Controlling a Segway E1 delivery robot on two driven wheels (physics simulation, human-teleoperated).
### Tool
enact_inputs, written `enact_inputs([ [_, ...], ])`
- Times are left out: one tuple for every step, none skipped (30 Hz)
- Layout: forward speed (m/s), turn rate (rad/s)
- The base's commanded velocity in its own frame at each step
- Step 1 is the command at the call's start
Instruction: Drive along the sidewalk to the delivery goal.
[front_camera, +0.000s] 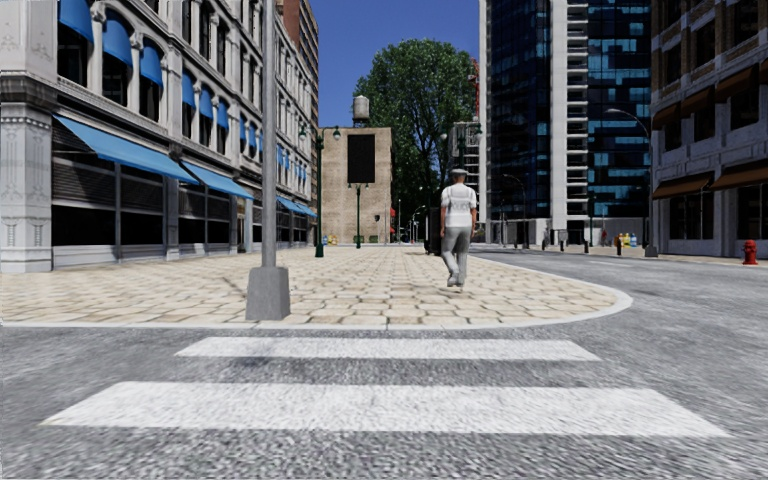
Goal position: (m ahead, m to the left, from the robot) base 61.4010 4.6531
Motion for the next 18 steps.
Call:
enact_inputs([
  [2.00,0.00],
  [2.00,0.00],
  [2.00,0.00],
  [2.00,0.00],
  [2.00,0.00],
  [2.00,0.00],
  [2.00,0.00],
  [2.00,0.00],
  [2.00,0.00],
  [2.00,0.00],
  [2.00,0.00],
  [2.00,0.00],
  [2.00,0.00],
  [2.00,0.00],
  [2.00,0.00],
  [2.00,0.00],
  [2.00,0.00],
  [2.00,0.00],
])
